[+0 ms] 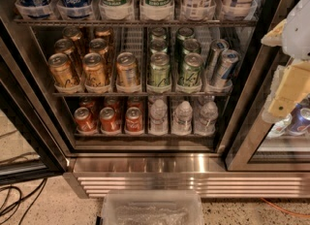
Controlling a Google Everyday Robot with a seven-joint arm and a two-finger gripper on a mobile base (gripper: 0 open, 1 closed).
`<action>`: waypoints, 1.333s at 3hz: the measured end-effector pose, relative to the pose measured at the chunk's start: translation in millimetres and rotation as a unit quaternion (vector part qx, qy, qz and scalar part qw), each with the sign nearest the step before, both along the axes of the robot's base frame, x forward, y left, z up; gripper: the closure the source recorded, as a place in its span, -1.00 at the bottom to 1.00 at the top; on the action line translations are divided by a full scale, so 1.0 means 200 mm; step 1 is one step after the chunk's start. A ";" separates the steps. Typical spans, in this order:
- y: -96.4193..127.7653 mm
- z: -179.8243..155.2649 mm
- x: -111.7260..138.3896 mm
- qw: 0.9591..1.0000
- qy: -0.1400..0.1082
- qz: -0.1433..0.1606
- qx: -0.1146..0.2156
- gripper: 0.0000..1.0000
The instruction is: Pick coke can from bottom shelf of fridge
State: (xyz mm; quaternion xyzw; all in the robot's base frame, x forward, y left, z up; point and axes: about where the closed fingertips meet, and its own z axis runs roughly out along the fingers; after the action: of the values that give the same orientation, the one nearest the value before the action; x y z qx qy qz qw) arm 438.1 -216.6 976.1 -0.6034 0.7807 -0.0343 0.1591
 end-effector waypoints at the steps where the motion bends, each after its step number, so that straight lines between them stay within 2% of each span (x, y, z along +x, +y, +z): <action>1: 0.01 -0.01 -0.01 1.000 -0.005 0.004 0.005 -1.00; 2: 0.08 -0.09 -0.08 0.999 -0.017 0.028 0.035 -1.00; 3: 0.17 -0.30 -0.19 0.993 -0.030 0.046 0.100 -1.00; 4: 0.27 -0.54 -0.29 0.984 -0.049 0.052 0.163 -1.00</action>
Offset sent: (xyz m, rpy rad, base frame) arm -0.0371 0.0371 -0.0638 0.2179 -0.0522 0.1253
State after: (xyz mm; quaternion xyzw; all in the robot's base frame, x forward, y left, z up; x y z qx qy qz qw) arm 379.6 -162.3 868.4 -0.6070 0.7345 0.0718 0.2947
